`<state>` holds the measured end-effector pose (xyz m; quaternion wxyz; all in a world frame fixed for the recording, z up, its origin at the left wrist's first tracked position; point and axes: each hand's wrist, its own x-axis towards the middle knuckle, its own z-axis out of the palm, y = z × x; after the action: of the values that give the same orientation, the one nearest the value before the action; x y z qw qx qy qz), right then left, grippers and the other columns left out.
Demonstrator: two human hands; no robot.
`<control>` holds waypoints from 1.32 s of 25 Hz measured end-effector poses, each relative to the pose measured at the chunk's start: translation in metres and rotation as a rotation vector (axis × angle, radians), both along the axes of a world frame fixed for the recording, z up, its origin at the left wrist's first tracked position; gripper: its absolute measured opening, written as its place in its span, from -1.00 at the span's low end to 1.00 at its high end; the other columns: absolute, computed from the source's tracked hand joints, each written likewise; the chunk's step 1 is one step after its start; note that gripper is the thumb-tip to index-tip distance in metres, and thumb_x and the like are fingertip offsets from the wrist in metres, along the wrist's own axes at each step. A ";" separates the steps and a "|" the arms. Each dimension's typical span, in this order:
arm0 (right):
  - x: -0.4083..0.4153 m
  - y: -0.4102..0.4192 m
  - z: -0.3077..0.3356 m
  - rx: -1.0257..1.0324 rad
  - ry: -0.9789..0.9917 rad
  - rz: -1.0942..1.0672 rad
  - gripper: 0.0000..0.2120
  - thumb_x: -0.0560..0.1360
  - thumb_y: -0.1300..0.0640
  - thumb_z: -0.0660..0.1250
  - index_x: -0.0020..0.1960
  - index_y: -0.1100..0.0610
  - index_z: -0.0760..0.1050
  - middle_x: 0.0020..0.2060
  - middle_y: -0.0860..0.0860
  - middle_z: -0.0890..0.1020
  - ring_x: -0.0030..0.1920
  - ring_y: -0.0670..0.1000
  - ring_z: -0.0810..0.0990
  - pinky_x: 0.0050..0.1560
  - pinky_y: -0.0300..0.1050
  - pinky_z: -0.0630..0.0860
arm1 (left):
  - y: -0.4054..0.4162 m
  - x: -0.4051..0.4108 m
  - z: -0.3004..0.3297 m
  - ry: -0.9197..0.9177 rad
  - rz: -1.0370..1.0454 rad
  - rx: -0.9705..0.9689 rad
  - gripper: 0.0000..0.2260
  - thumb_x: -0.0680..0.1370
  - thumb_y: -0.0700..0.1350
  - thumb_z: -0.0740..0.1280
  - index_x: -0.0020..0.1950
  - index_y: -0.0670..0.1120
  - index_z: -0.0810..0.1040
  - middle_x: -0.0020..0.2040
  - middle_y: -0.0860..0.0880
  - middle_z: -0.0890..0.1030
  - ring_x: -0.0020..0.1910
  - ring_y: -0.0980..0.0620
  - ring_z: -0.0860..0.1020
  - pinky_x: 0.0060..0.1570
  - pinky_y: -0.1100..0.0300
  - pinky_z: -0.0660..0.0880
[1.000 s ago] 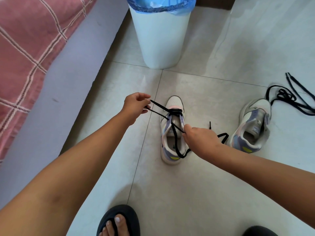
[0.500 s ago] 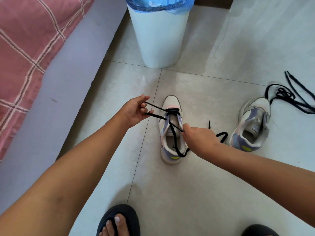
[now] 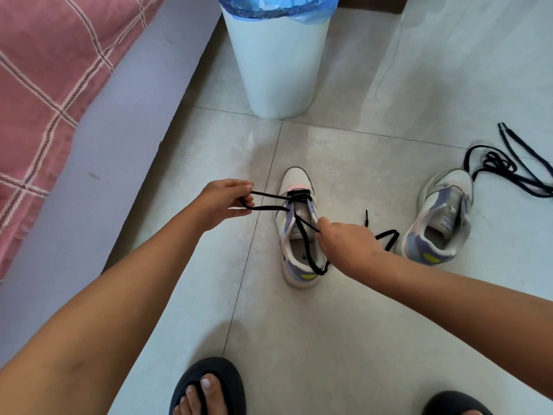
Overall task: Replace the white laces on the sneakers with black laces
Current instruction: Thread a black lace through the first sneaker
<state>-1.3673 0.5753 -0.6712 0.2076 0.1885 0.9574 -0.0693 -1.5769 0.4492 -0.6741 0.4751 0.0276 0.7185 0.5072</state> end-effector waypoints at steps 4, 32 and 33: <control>0.000 -0.001 0.001 -0.016 -0.004 -0.001 -0.93 0.60 0.23 0.08 0.00 0.11 0.19 -0.04 0.08 0.59 -0.19 0.18 0.54 -0.50 -0.12 0.08 | -0.008 0.002 0.001 0.106 -0.190 -0.177 -0.82 0.56 -0.15 0.33 0.13 -0.17 0.52 -0.10 -0.11 0.53 -0.18 -0.02 0.57 -0.09 0.05 0.61; 0.170 -0.032 0.015 -0.275 0.234 0.702 -0.65 0.39 -0.01 0.31 -0.24 0.01 0.10 -0.49 -0.09 0.36 -0.53 -0.11 0.36 -0.57 -0.25 0.32 | 0.020 0.126 -0.025 0.702 -0.521 -0.661 -0.70 0.65 -0.03 0.05 0.27 -0.20 0.31 0.23 -0.14 0.46 0.12 -0.15 0.52 -0.14 0.12 0.31; 0.170 -0.035 0.015 -0.279 0.216 0.743 -0.62 0.39 -0.03 0.32 -0.24 0.01 0.09 -0.48 -0.09 0.35 -0.52 -0.13 0.35 -0.56 -0.27 0.33 | 0.020 0.126 -0.025 0.701 -0.523 -0.660 -0.70 0.65 -0.03 0.05 0.27 -0.20 0.31 0.23 -0.14 0.46 0.12 -0.15 0.52 -0.15 0.12 0.32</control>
<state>-1.1973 0.5398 -0.6564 0.1404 -0.2084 0.9580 -0.1381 -1.4512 0.4689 -0.6992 0.3007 0.2221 0.9240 0.0801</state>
